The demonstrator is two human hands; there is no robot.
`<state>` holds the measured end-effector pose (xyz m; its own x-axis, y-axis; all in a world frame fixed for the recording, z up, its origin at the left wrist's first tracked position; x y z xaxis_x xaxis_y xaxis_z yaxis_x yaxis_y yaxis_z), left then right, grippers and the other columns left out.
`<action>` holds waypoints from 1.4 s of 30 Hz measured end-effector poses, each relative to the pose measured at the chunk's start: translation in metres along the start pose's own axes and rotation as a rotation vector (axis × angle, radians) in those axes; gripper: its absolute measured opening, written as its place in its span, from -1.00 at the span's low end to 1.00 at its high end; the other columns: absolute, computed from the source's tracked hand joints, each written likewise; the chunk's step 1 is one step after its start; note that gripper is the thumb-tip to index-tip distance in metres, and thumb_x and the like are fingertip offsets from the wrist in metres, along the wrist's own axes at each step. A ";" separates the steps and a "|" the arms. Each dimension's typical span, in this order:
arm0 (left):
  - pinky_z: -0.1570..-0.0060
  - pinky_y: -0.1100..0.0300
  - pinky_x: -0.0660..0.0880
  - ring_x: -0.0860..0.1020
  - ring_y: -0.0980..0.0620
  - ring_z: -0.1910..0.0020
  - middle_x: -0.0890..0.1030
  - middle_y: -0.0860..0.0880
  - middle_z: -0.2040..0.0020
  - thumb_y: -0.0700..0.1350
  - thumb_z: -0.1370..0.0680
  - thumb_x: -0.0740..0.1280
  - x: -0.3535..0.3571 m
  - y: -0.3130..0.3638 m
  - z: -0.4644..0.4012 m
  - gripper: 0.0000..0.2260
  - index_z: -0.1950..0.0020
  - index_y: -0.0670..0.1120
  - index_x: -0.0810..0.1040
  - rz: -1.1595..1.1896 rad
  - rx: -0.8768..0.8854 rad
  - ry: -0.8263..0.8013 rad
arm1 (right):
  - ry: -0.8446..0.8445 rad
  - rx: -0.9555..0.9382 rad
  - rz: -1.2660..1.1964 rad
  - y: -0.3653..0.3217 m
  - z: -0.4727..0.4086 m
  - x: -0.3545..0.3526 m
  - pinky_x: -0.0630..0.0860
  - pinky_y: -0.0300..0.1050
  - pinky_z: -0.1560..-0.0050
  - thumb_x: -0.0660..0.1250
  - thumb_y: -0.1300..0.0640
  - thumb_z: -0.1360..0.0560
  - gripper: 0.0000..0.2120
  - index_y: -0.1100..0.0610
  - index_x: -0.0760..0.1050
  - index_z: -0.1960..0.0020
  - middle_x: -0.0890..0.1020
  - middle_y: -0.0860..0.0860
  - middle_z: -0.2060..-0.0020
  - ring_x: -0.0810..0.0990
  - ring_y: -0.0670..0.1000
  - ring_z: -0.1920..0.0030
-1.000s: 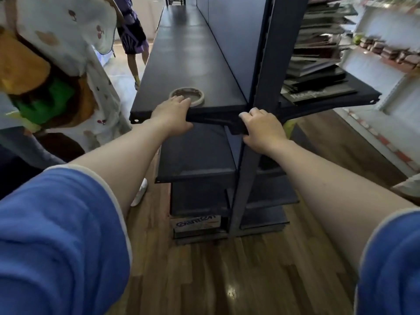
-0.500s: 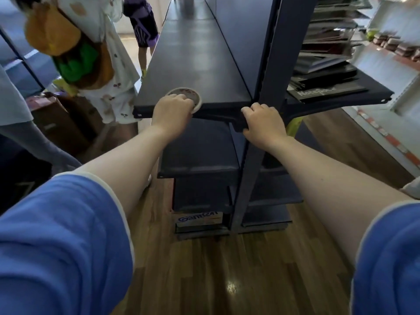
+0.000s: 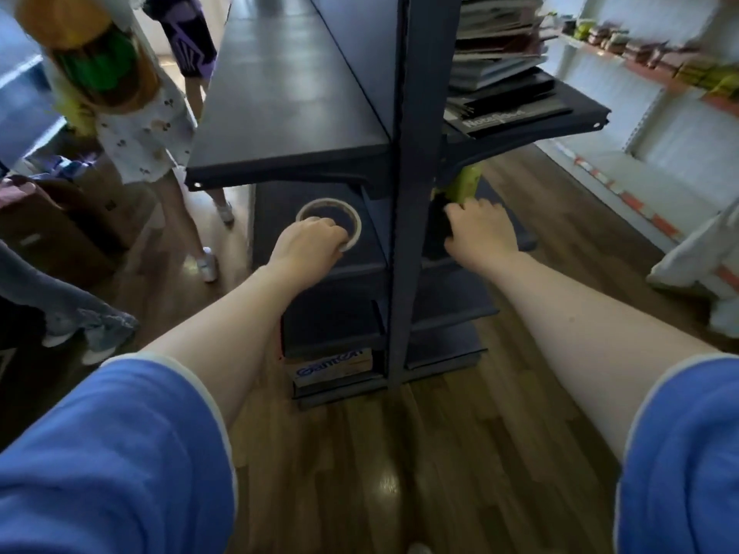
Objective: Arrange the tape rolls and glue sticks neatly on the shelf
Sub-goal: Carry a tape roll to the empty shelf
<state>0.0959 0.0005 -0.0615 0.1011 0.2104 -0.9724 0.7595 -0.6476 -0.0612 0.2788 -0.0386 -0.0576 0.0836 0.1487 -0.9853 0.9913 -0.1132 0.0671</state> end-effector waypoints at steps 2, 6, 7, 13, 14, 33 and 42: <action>0.10 0.06 0.44 0.52 -0.09 -0.06 0.56 -0.06 -0.06 -0.11 -0.56 0.26 0.008 0.020 0.001 -0.82 -0.11 -0.08 0.58 0.039 0.027 -0.044 | -0.023 0.072 0.013 0.018 0.025 0.006 0.33 0.05 -0.14 0.26 0.09 -0.51 -0.68 0.18 0.41 -0.23 0.48 0.18 -0.15 0.42 0.22 -0.18; 0.16 0.12 0.38 0.52 -0.06 -0.06 0.56 -0.04 -0.06 -0.10 -0.57 0.25 0.020 0.078 0.002 -0.82 -0.11 -0.06 0.58 0.075 0.168 -0.097 | -0.067 0.228 0.014 0.056 0.086 0.016 0.30 0.05 -0.20 0.24 0.06 -0.53 -0.63 0.17 0.37 -0.29 0.46 0.17 -0.22 0.40 0.21 -0.23; 0.16 0.12 0.38 0.52 -0.06 -0.06 0.56 -0.04 -0.06 -0.10 -0.56 0.25 0.022 0.094 0.002 -0.83 -0.10 -0.06 0.58 0.086 0.209 -0.103 | -0.072 0.268 0.020 0.066 0.102 0.017 0.30 0.05 -0.21 0.25 0.06 -0.53 -0.63 0.17 0.37 -0.29 0.46 0.18 -0.23 0.39 0.21 -0.24; 0.11 0.05 0.49 0.53 -0.08 -0.04 0.56 -0.05 -0.04 -0.09 -0.56 0.27 0.018 0.197 -0.007 -0.83 -0.08 -0.08 0.58 0.163 0.394 -0.122 | -0.120 0.459 0.050 0.132 0.185 0.016 0.34 0.02 -0.18 0.26 0.07 -0.53 -0.69 0.16 0.41 -0.24 0.48 0.16 -0.19 0.42 0.18 -0.21; 0.12 0.06 0.48 0.53 -0.08 -0.02 0.56 -0.05 -0.02 -0.10 -0.56 0.26 0.017 0.212 -0.008 -0.84 -0.06 -0.09 0.58 0.174 0.419 -0.125 | -0.125 0.481 0.059 0.142 0.194 0.015 0.35 0.02 -0.16 0.26 0.07 -0.54 -0.70 0.15 0.42 -0.23 0.48 0.15 -0.18 0.42 0.18 -0.20; 0.11 0.06 0.52 0.56 -0.10 0.06 0.61 -0.06 0.04 -0.17 -0.54 0.23 0.056 0.484 -0.227 -0.83 0.01 -0.08 0.61 0.139 0.572 -0.151 | -0.177 0.638 0.025 0.454 0.184 0.055 0.36 0.01 -0.23 0.19 0.08 -0.56 -0.68 0.12 0.39 -0.29 0.47 0.13 -0.23 0.44 0.14 -0.23; 0.17 0.12 0.46 0.55 -0.11 0.07 0.59 -0.03 0.10 -0.18 -0.48 0.23 0.085 0.565 -0.349 -0.90 0.21 -0.06 0.49 0.128 0.539 -0.159 | -0.258 0.614 0.030 0.591 0.132 0.073 0.31 0.06 -0.32 0.20 -0.03 -0.57 -0.55 0.10 0.29 -0.41 0.39 0.13 -0.35 0.37 0.16 -0.34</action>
<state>0.7583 -0.0918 -0.1001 0.0414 0.0198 -0.9989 0.3090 -0.9511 -0.0060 0.8574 -0.2247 -0.1111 0.0079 -0.0945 -0.9955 0.7444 -0.6642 0.0690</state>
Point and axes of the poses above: each hand's wrist, its own z-axis away from the middle knuckle, its own x-axis out of the palm, y = z × x, the point moved 10 cm from there along -z, towards the middle knuckle
